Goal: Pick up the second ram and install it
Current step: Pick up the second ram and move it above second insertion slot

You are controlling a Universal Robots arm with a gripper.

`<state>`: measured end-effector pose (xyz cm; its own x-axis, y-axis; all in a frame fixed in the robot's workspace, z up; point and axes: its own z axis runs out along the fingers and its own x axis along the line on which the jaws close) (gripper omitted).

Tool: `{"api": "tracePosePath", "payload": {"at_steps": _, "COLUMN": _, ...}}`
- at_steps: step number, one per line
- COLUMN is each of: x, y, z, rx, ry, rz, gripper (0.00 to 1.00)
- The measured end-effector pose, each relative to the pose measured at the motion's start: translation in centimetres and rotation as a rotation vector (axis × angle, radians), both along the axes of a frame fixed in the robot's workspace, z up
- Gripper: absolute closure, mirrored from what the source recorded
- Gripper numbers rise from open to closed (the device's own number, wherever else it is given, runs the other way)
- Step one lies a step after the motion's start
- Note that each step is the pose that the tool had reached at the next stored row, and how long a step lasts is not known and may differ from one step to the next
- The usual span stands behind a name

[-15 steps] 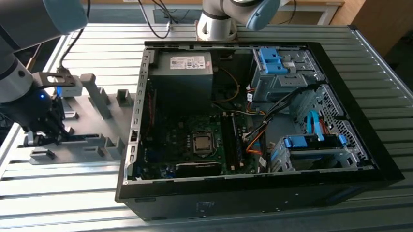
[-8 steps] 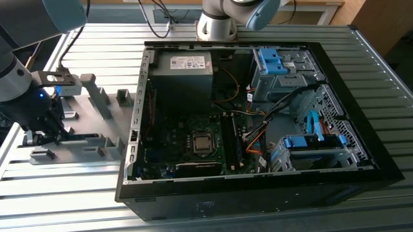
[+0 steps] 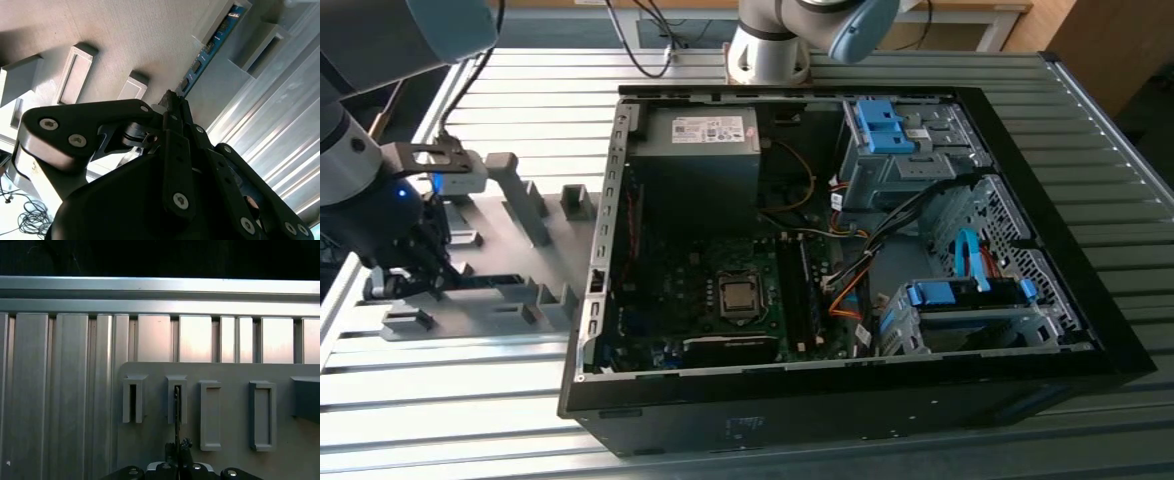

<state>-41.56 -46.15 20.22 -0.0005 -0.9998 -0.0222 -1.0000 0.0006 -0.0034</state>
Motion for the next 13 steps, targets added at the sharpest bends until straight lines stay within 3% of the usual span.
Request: {"api": "tracePosePath", "payload": {"at_steps": 13, "x": 0.0, "y": 0.0, "z": 1.22, "rx": 0.0, "ry": -0.0001, "rz": 0.0, "gripper": 0.86}}
